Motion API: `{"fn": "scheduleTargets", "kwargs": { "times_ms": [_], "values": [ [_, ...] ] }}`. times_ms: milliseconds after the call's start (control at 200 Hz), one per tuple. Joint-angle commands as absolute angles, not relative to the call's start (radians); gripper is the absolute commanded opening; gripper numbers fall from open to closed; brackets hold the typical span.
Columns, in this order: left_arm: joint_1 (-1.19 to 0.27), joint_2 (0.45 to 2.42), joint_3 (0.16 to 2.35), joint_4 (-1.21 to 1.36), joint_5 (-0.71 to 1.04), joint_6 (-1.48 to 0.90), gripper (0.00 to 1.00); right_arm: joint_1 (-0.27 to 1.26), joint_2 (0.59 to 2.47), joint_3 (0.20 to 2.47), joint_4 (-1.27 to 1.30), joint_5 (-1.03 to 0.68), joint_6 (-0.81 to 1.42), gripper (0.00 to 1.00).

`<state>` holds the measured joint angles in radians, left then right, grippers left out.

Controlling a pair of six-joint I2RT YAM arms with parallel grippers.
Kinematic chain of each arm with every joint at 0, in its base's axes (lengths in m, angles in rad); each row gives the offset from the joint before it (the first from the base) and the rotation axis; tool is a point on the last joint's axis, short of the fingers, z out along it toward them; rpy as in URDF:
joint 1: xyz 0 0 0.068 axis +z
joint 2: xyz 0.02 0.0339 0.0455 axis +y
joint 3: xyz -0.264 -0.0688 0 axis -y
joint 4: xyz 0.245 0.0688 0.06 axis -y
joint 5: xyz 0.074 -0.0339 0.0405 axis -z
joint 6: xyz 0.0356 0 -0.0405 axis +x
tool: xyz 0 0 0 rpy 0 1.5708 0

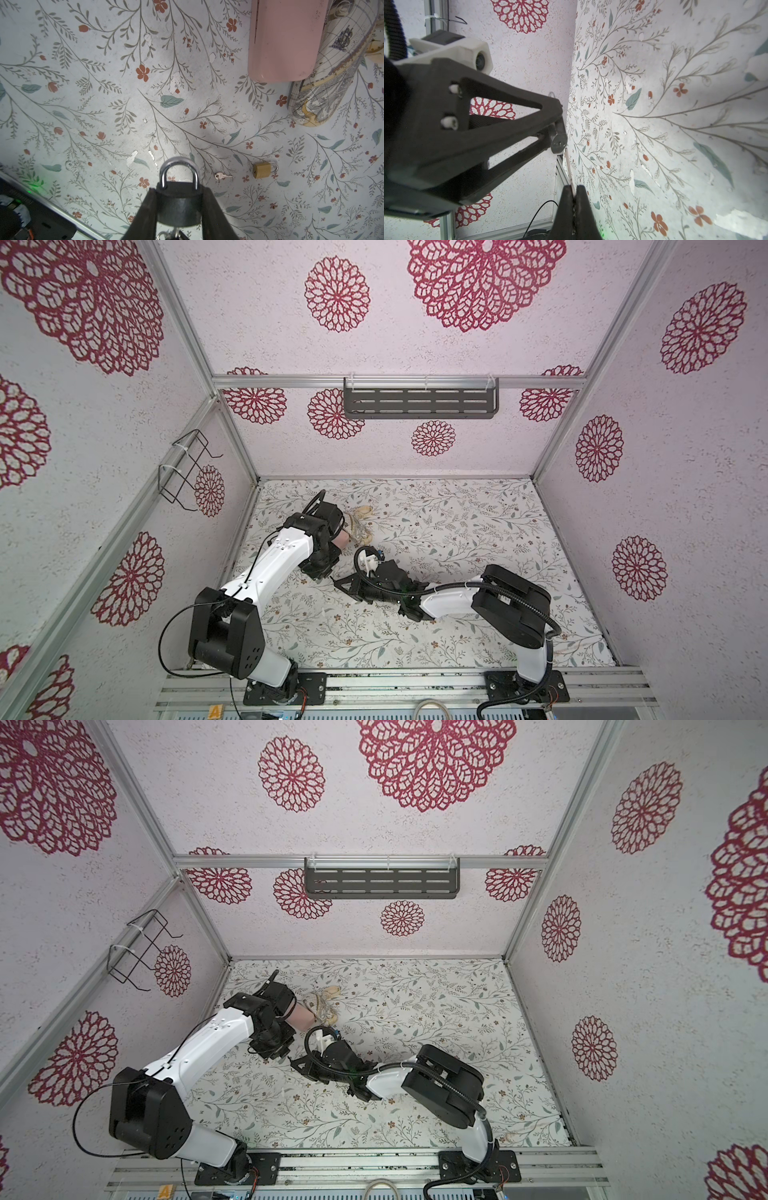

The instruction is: Unlock with the key

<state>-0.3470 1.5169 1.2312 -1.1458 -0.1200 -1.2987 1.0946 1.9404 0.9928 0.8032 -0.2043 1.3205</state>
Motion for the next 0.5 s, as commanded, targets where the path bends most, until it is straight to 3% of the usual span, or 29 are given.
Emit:
{"fn": "scheduleTargets", "kwargs": {
  "times_ms": [0, 495],
  "values": [
    [-0.350, 1.491, 1.232, -1.137, -0.128, -1.319, 0.00, 1.089, 1.891, 1.029, 0.830, -0.184, 1.322, 0.00],
    [-0.356, 1.489, 1.242, -1.139, -0.129, -1.322, 0.00, 1.091, 1.865, 1.039, 0.785, -0.167, 1.304, 0.00]
  ]
}}
